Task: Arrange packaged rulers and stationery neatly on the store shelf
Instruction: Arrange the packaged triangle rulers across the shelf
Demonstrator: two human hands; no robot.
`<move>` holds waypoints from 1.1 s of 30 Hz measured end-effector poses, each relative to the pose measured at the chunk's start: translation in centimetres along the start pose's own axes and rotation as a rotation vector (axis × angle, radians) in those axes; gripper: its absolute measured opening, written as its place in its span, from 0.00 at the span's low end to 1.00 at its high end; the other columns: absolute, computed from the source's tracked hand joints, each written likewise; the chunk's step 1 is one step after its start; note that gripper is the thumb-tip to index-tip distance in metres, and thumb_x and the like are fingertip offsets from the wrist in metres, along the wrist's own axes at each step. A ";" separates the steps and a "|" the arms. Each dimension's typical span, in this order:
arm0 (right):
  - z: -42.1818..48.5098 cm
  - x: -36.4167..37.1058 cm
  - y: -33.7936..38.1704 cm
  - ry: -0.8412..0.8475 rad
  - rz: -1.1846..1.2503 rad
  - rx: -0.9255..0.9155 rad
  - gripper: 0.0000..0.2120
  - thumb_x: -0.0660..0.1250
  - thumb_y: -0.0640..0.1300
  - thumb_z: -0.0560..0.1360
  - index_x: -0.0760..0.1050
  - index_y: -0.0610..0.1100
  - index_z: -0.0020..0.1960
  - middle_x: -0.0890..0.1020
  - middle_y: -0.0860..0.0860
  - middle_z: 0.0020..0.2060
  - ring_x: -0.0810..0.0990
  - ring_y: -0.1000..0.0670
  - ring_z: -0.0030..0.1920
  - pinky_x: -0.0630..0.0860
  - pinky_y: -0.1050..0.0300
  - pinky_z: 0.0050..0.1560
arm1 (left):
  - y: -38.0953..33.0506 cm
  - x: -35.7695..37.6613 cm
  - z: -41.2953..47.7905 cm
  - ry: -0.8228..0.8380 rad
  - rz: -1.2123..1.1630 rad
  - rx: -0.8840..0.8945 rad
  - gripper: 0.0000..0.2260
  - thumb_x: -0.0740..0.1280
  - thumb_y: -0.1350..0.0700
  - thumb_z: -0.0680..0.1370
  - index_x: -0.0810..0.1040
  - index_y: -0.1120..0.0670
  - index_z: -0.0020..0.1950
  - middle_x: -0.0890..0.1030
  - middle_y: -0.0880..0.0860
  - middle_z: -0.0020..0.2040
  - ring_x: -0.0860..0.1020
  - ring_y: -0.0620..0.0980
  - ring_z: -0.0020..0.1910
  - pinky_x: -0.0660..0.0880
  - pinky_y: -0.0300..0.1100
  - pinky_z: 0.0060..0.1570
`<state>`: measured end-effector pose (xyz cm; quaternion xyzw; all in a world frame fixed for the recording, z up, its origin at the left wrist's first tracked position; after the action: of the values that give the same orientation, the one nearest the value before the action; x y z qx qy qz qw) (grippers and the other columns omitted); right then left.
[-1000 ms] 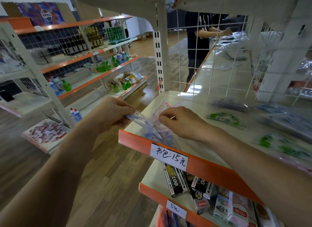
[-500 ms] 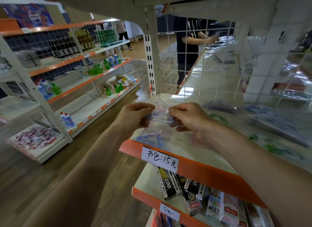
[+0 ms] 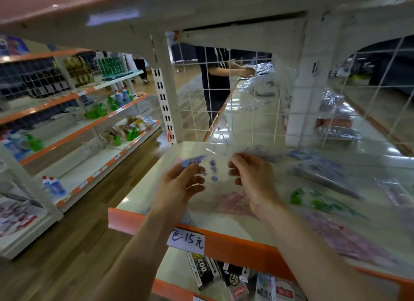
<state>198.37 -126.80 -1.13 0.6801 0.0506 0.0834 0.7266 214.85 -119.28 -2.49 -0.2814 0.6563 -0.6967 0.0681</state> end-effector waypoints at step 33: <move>-1.3 1.1 0.7 0.079 0.072 -0.158 0.05 0.65 0.37 0.76 0.76 0.46 0.47 0.82 0.50 0.40 0.82 0.58 0.36 0.78 0.67 0.38 | -0.8 -0.1 -0.7 0.032 -0.067 0.040 0.11 0.63 0.53 0.77 0.80 0.58 0.51 0.83 0.56 0.45 0.77 0.48 0.39 0.72 0.41 0.36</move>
<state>199.14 -125.29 -0.51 0.6181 0.0480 0.1396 0.7721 214.86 -118.53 -1.80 -0.2906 0.6337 -0.7158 0.0401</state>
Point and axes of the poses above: each hand's wrist, its own z-axis towards the middle knuckle, its own x-axis out of the palm, y = z × x, the point moved 10 cm from there along z, towards the middle knuckle
